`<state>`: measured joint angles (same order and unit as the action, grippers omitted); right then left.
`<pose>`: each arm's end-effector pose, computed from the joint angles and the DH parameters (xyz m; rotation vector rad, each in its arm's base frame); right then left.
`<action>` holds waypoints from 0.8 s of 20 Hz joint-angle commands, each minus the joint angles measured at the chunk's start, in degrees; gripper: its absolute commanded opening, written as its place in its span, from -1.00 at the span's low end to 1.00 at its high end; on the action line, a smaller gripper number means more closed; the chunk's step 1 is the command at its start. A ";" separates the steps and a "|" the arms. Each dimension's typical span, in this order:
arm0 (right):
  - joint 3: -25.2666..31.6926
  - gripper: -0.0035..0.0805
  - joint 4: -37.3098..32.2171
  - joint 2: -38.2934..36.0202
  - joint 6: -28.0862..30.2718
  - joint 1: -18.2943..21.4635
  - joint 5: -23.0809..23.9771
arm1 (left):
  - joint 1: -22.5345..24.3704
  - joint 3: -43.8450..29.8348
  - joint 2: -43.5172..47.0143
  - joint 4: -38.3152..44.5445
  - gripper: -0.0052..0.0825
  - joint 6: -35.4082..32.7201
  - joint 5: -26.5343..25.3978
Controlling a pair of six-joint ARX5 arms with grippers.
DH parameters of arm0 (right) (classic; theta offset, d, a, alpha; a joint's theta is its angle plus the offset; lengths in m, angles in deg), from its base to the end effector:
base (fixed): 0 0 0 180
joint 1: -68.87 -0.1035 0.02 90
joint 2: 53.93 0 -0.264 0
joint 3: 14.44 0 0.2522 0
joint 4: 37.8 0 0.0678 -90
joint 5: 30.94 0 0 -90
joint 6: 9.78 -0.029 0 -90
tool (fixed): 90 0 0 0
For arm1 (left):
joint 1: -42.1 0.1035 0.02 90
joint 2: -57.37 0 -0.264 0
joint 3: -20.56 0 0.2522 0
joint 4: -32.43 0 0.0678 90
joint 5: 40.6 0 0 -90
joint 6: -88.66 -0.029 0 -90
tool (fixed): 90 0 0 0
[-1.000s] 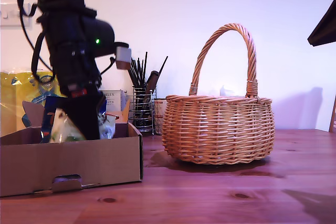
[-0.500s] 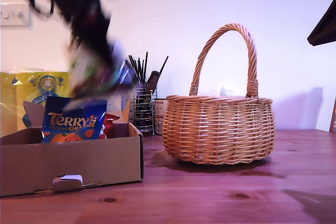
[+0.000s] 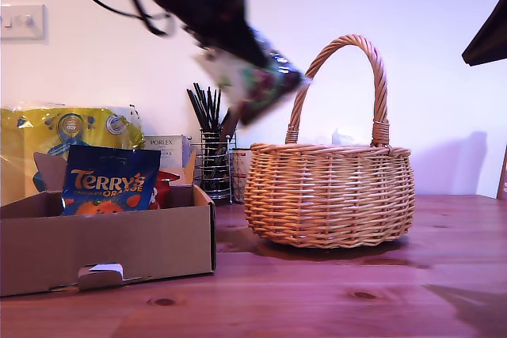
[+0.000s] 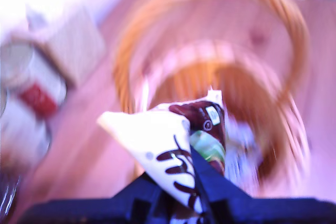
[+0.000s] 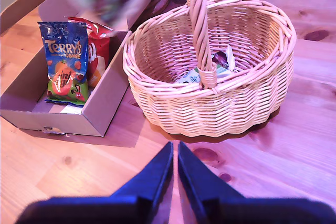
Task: Move the bags of Easter eggs from the cardboard box on the left into the woven basket on the right side.
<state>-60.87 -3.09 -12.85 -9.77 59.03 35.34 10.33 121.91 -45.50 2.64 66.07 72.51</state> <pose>0.1501 0.0379 0.2542 0.0626 0.5158 0.5728 0.3440 -0.2264 0.3051 0.3969 0.3749 -1.0335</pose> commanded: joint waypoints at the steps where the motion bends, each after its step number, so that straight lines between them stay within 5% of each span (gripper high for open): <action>1: -0.68 -0.95 -0.57 0.00 -0.04 -0.26 -0.39 | -0.74 -0.59 -2.91 3.76 -0.94 0.90 0.46; 7: -0.68 -0.95 -1.20 0.00 -0.02 -0.26 -0.37 | -3.32 -0.57 -9.33 10.53 -0.94 5.29 3.78; 16: -0.68 -0.95 -1.42 0.00 -0.02 -0.26 -0.37 | -4.42 -0.57 -10.43 8.31 -0.94 6.75 5.40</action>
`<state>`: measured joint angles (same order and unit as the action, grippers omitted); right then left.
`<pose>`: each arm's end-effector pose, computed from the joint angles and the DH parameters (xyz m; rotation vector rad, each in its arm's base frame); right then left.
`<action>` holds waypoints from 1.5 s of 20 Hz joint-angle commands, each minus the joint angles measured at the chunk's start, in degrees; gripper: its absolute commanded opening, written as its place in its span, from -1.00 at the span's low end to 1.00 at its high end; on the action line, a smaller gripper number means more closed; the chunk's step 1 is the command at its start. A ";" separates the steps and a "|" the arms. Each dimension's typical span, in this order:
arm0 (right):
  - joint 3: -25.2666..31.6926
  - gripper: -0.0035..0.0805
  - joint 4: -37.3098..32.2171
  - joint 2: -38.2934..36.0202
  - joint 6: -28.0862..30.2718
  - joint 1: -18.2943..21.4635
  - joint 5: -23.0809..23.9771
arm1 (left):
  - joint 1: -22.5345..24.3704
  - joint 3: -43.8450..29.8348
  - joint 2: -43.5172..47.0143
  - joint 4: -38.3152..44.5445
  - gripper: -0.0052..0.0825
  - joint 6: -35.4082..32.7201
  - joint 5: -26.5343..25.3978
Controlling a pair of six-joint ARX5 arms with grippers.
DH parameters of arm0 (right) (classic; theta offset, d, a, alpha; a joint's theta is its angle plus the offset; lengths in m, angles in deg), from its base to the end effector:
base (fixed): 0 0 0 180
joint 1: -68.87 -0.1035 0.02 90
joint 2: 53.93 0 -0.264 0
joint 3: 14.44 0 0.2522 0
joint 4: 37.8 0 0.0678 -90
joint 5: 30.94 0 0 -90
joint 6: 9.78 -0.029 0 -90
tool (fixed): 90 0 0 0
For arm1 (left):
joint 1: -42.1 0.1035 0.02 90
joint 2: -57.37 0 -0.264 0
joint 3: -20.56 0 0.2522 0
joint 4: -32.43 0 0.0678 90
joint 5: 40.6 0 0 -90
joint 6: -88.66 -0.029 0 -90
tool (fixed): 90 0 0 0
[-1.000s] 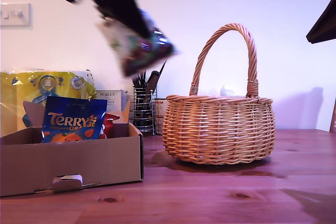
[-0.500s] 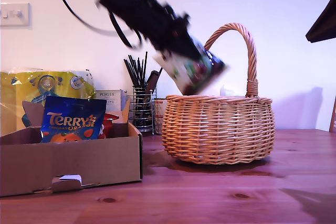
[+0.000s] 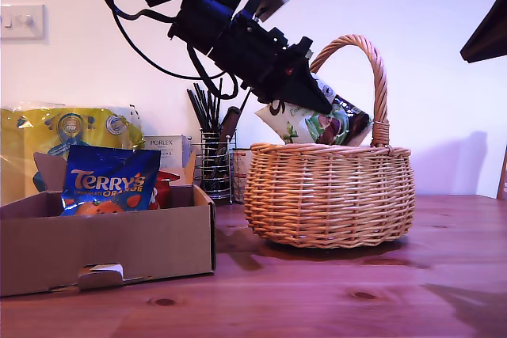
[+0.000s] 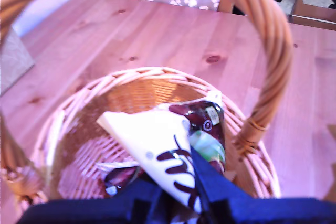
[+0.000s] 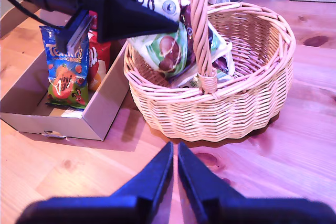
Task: Move the bags of Easter eggs from the cardboard box on the left into the woven basket on the right side.
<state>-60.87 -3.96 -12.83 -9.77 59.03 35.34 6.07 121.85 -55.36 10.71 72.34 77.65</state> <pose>0.1508 0.0380 0.2554 0.0608 0.5009 0.5735 0.3537 -0.2742 0.2459 0.2881 0.4492 -1.1690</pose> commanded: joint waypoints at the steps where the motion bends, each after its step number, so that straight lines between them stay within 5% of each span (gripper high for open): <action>1: -0.68 -0.95 -0.55 -0.02 -0.02 -0.26 -0.37 | -0.15 -0.50 -0.55 0.00 -0.94 0.48 0.26; 2: -0.68 -0.95 -0.55 -0.02 -0.02 -0.26 -0.37 | -0.15 -0.50 -0.55 -0.13 -0.92 0.48 0.24; 5: -0.68 -0.95 -0.55 -0.02 -0.02 -0.26 -0.37 | -0.17 -0.50 -0.55 0.52 -0.17 -0.26 0.09; 7: -0.68 -0.95 -0.55 -0.02 -0.02 -0.26 -0.37 | -0.42 -0.50 -0.57 1.60 0.01 -1.20 -1.11; 12: -0.68 -0.95 -0.50 -0.02 -0.04 -0.26 -0.42 | -0.37 0.79 -0.50 2.38 -0.09 -5.46 -4.11; 16: -0.68 -0.95 -0.50 -0.02 -0.07 -0.26 -0.90 | -0.09 6.38 0.87 -3.98 -0.95 -6.67 -8.35; 22: -0.70 -0.95 -0.61 -0.02 -2.78 -0.24 -2.75 | 1.68 6.62 6.67 -18.95 -0.93 -7.69 -10.12; 30: -0.70 -0.95 -0.50 -0.02 -2.56 -0.24 -1.88 | 12.04 -10.38 23.41 -20.13 -0.93 -7.72 -9.01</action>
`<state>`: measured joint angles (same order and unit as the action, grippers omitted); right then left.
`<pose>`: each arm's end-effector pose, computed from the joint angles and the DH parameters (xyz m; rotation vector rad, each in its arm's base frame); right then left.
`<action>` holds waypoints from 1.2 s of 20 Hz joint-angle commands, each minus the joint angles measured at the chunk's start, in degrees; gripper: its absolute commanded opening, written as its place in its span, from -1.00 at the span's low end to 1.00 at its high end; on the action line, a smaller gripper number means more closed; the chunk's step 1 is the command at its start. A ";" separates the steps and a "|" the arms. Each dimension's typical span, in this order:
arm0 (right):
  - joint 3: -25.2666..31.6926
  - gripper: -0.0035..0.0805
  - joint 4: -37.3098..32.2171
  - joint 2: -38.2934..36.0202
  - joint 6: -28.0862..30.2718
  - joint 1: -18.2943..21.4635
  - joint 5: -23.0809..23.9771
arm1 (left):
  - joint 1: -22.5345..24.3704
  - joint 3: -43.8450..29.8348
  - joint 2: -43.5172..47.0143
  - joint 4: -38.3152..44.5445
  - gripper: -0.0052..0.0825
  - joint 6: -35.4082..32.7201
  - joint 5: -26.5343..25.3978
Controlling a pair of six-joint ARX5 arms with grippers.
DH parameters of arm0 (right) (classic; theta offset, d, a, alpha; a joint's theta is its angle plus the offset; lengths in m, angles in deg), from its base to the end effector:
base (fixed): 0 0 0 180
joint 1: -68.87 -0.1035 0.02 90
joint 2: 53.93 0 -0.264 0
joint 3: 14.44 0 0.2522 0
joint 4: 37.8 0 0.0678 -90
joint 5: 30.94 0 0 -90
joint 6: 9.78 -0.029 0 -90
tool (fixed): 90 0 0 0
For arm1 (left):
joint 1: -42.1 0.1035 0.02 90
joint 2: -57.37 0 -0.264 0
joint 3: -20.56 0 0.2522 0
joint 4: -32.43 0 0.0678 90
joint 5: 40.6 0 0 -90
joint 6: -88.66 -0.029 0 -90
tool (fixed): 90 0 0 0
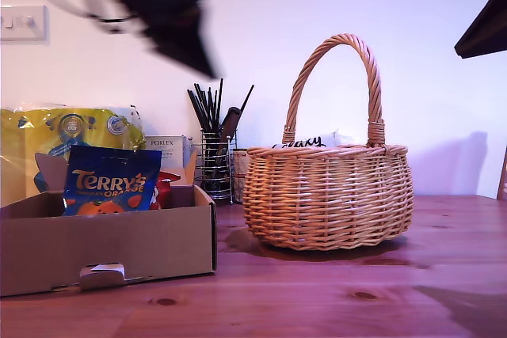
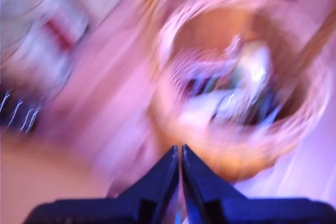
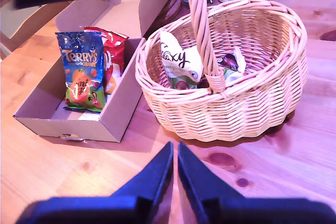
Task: Move the bags of Easter eggs from the cardboard box on the left into the woven basket on the right side.
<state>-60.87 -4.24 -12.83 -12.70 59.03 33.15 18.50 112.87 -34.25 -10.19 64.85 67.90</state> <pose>0.1504 0.0390 0.2561 0.1183 0.5114 0.5985 0.3175 -0.1488 0.3067 0.4116 0.5911 -0.8468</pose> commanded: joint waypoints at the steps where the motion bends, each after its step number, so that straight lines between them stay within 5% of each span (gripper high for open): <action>1: -0.70 -0.95 -0.20 -0.02 0.37 -0.24 1.01 | 0.98 -4.09 4.68 1.14 -0.93 -0.37 1.77; 7: -0.70 -0.95 -1.09 -0.02 1.46 -0.24 1.01 | 8.90 -7.26 9.18 -3.85 -0.92 -4.20 2.97; 9: -0.70 -0.95 -1.09 -0.02 1.46 -0.24 1.01 | 10.12 -7.21 9.18 -4.15 -0.92 -12.44 2.56; 10: -0.70 -0.95 -1.09 -0.02 1.46 -0.24 0.98 | 10.56 -7.19 9.16 -4.22 -0.76 -13.73 2.58; 12: -0.70 -0.95 -1.07 -0.02 1.46 -0.26 0.98 | 11.63 -6.78 9.05 -4.28 0.11 -18.29 0.61; 17: -0.70 -0.95 -0.83 -0.02 1.46 -0.24 0.98 | 12.17 -6.05 8.33 -4.35 -0.20 -31.71 -4.42; 24: -0.70 -0.95 -0.74 -0.02 2.80 -0.24 0.98 | 11.41 1.88 1.70 -14.75 -0.09 -30.71 -9.75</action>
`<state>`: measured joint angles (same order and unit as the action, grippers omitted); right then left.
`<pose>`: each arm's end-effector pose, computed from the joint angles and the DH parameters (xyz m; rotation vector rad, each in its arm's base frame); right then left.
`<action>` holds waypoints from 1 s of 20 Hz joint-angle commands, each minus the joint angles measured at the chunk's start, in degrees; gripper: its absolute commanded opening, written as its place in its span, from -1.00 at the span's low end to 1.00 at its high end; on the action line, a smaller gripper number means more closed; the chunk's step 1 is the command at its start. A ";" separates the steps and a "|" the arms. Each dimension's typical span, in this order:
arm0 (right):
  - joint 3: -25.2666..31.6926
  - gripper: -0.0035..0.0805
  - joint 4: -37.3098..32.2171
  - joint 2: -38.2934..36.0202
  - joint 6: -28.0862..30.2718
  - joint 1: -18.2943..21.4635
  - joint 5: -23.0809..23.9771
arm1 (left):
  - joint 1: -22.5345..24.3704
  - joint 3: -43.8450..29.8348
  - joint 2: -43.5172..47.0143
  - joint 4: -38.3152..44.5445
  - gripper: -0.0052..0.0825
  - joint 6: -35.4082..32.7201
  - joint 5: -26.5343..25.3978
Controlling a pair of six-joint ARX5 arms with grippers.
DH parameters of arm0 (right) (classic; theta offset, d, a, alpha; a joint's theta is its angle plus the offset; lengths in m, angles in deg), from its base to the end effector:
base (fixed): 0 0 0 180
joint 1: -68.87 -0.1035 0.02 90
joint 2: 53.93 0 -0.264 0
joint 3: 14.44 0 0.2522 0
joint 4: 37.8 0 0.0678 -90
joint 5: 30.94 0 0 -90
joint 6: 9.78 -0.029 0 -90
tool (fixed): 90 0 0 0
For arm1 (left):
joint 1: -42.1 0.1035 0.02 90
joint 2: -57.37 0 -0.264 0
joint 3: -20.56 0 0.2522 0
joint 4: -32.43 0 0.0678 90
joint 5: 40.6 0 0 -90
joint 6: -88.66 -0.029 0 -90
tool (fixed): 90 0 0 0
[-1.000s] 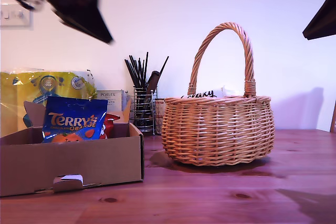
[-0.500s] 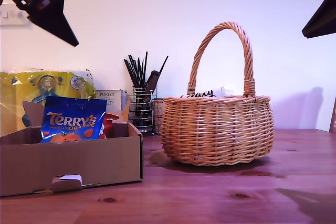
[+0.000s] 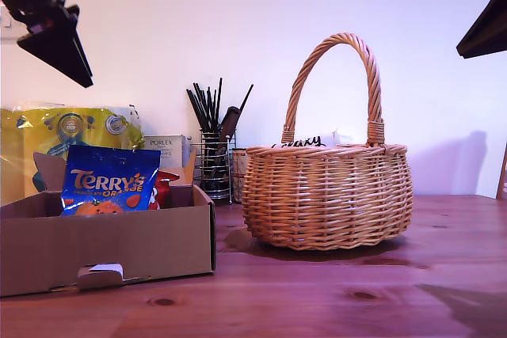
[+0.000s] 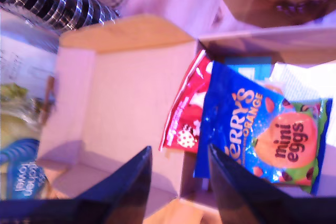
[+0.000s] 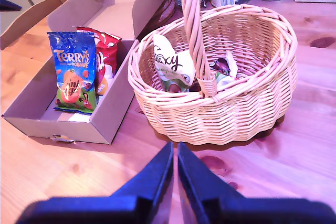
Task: Move the bags of Easter eggs from the cardboard box on the left into the woven basket on the right side.
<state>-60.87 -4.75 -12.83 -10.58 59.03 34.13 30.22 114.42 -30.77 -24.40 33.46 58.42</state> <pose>0.1511 0.0386 0.2567 0.0778 0.4911 0.5915 0.3151 -0.0709 0.3174 0.9084 0.6617 -0.7448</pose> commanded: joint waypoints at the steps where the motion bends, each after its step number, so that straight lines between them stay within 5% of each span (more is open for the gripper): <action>1: -0.70 -0.95 -0.26 -0.02 0.92 -0.24 0.00 | -1.05 2.49 -3.65 -2.29 -0.09 1.29 -0.85; 8: -0.70 -0.95 -0.42 0.00 1.31 -0.24 0.00 | -2.47 15.69 -17.97 -11.06 -0.10 2.73 -3.67; 20: -0.70 -0.95 -0.22 -0.02 1.92 -0.24 0.02 | -3.98 15.85 -26.64 -20.68 -0.04 9.03 0.66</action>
<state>-60.87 -4.75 -12.83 -8.79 59.03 34.13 26.52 130.74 -55.62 -43.76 41.66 58.22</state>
